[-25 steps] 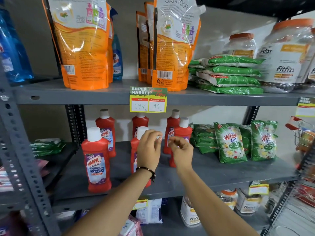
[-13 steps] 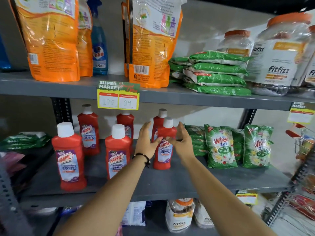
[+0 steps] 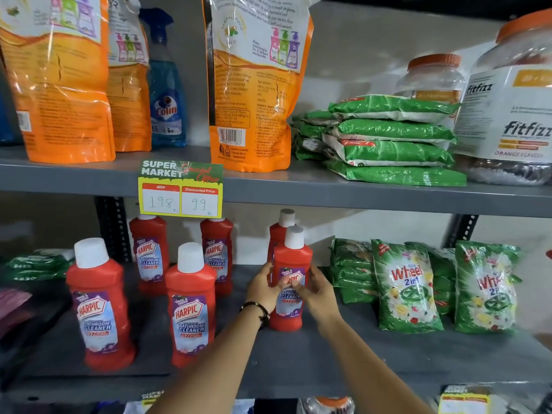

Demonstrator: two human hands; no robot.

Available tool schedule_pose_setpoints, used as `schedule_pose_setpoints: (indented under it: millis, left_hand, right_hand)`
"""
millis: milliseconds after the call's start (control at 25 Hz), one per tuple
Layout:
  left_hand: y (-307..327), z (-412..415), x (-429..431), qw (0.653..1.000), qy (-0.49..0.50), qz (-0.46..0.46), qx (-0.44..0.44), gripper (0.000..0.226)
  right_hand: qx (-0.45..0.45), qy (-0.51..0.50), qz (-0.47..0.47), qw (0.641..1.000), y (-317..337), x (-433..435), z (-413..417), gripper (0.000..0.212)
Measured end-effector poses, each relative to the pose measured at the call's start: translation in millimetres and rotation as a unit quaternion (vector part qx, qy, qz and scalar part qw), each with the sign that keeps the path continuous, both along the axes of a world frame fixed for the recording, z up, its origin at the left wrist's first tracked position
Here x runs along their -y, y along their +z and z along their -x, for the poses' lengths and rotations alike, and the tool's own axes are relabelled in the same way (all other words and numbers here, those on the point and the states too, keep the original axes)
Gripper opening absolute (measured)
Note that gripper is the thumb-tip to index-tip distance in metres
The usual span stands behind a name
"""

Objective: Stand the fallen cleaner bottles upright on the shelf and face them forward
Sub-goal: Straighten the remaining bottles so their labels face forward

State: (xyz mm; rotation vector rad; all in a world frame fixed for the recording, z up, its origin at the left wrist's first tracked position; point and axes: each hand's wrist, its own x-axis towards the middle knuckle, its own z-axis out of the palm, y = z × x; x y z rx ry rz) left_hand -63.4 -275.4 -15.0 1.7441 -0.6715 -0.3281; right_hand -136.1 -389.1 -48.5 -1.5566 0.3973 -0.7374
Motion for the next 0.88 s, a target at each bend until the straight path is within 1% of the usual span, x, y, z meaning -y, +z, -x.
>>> schedule_pose_setpoints:
  millis: [120, 240, 440, 600, 720, 880]
  left_hand:
    - [-8.7, -3.1, 6.0, 1.0, 0.013, 0.006, 0.005, 0.047]
    - [-11.2, -5.2, 7.4, 0.999, 0.032, 0.017, 0.01, 0.047]
    - [-3.8, 6.1, 1.4, 0.999, 0.039, 0.026, 0.023, 0.037]
    - [1.6, 22.5, -10.7, 0.998, 0.041, 0.02, 0.048, 0.045]
    - [2.3, 35.4, -24.6, 0.997, 0.043, 0.01, 0.068, 0.047]
    - [-2.8, 45.7, -39.6, 0.994, 0.055, -0.023, 0.091, 0.047]
  right_hand:
    - [0.006, -0.007, -0.015, 1.0, -8.6, 6.0, -6.4, 0.034]
    - [0.01, -0.013, -0.013, 1.0, -14.0, 11.3, -9.3, 0.038]
    - [0.012, -0.009, -0.017, 1.0, -5.2, 8.6, 2.6, 0.04]
    - [0.02, 0.006, -0.01, 1.0, 3.5, -4.2, 20.8, 0.036]
    - [0.023, 0.008, -0.012, 1.0, 2.1, -16.5, 33.7, 0.032]
    - [0.019, 0.02, -0.028, 0.999, -6.6, -30.8, 45.0, 0.036]
